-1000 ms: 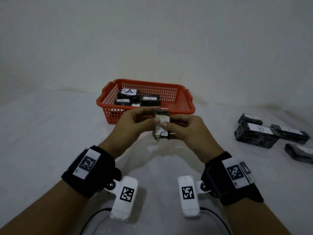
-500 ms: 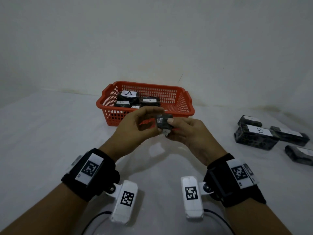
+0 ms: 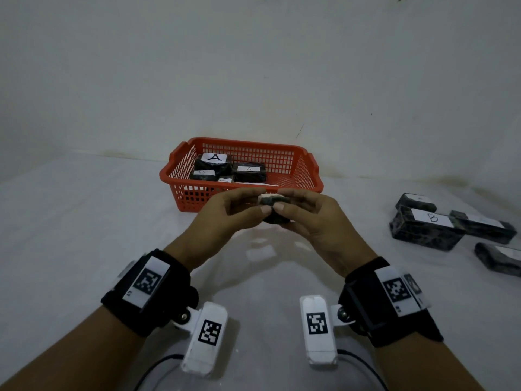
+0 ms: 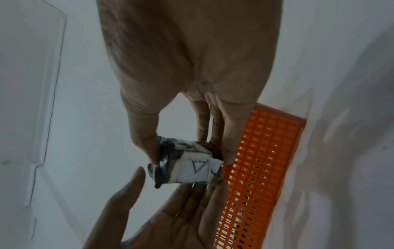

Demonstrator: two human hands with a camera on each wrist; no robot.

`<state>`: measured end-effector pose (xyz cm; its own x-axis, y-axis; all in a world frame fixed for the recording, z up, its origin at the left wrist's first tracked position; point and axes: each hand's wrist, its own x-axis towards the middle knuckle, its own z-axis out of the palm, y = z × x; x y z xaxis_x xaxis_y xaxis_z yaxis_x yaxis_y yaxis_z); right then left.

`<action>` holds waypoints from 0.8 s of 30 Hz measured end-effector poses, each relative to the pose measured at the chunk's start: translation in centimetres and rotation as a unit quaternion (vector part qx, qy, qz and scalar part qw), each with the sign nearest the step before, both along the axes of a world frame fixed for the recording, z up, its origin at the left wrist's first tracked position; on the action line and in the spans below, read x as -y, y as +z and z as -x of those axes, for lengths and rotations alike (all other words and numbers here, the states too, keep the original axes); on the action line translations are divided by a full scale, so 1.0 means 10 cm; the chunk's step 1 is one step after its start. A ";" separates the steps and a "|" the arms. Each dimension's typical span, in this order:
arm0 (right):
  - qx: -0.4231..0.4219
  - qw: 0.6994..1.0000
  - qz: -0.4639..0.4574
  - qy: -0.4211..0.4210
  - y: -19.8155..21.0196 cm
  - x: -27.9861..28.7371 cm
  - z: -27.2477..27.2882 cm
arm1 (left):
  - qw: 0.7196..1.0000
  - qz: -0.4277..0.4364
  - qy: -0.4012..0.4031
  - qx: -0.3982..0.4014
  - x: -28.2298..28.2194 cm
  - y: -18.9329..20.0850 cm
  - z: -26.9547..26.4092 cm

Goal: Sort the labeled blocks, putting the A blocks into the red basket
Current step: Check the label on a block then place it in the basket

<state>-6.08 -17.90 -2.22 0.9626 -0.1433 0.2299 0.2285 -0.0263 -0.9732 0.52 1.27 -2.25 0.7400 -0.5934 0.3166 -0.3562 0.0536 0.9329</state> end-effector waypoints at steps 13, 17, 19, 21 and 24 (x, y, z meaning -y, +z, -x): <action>-0.073 0.997 -0.025 0.026 -0.01 -0.03 0.02 | 1.000 0.004 -0.023 0.006 -0.04 0.00 -0.04; -0.048 0.998 0.022 0.018 -0.02 -0.04 0.02 | 0.999 0.022 -0.020 -0.034 -0.01 0.01 -0.02; -0.047 0.998 0.031 0.017 -0.01 -0.04 0.02 | 1.000 0.014 0.017 -0.008 0.00 0.03 -0.01; -0.051 0.998 0.031 0.023 -0.01 -0.05 0.02 | 0.999 0.010 0.033 0.009 0.00 0.03 -0.01; -0.051 0.998 0.028 0.027 -0.01 -0.05 0.03 | 0.999 0.016 0.031 0.004 0.00 0.02 -0.02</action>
